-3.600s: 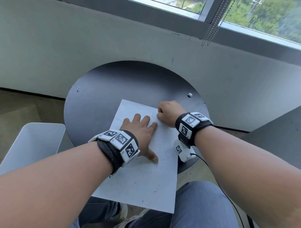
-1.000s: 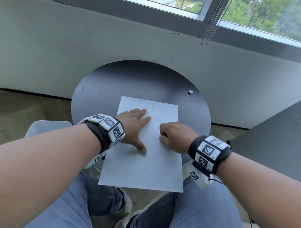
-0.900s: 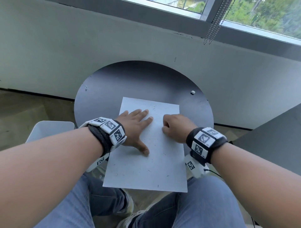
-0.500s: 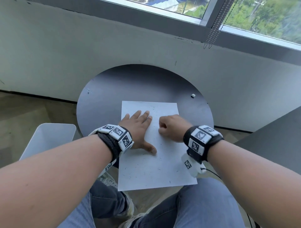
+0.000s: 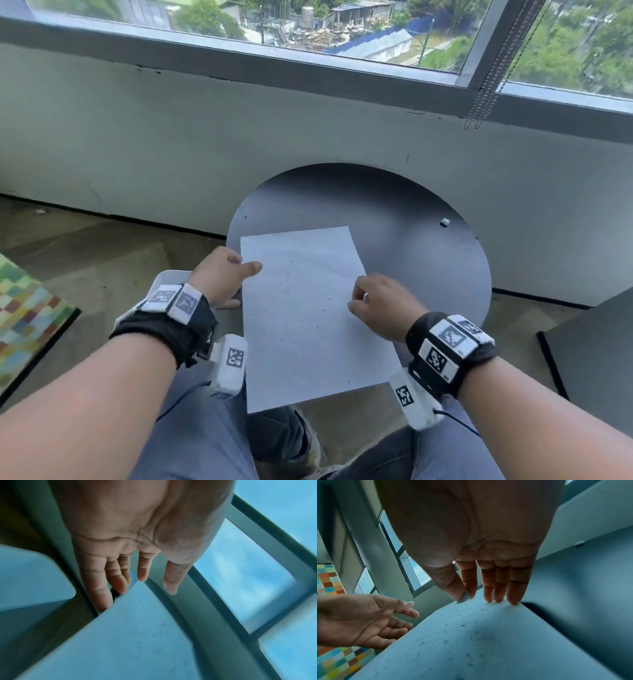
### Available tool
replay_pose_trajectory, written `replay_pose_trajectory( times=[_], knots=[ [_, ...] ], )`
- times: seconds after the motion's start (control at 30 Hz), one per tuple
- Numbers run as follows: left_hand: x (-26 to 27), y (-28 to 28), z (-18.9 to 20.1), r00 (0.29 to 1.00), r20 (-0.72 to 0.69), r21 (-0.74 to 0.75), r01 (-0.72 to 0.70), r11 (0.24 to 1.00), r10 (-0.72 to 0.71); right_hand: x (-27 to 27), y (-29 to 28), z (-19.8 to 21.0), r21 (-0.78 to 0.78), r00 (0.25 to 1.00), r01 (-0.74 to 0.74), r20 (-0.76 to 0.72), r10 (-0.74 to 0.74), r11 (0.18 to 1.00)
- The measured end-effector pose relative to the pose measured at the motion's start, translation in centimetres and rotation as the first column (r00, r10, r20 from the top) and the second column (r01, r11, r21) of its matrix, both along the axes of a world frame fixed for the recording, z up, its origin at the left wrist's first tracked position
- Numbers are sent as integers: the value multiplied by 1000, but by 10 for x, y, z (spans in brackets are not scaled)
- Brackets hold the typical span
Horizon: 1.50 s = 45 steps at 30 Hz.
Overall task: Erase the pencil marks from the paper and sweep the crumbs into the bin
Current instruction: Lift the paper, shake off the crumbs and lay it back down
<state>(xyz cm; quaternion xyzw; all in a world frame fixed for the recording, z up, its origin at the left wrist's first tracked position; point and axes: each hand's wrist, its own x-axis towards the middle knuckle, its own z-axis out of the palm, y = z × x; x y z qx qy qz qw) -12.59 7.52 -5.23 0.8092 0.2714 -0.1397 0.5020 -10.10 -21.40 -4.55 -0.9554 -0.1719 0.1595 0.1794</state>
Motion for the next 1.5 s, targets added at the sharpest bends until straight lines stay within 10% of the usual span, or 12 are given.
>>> replay_pose_trajectory(
  times=[0.23, 0.8, 1.17, 1.37, 1.5],
  knots=[
    [-29, 18, 0, 901, -46, -541, -385, 748, 432, 18, 27, 10, 182, 989, 81, -135, -57, 980],
    [-15, 40, 27, 970, 6, -377, -221, 900, 241, 67, 42, 21, 416, 731, 526, -667, -144, 742],
    [-1, 41, 17, 956, -154, -209, -280, 937, 251, 72, 29, 32, 498, 718, 608, -678, -160, 618],
    [1, 37, 10, 979, -134, -106, -170, 980, 156, 70, 28, 32, 307, 835, 444, -484, -264, 842],
    [3, 38, 20, 985, -66, -148, -166, 975, 157, 74, 35, 38, 398, 926, 366, -250, -284, 841]
  ],
)
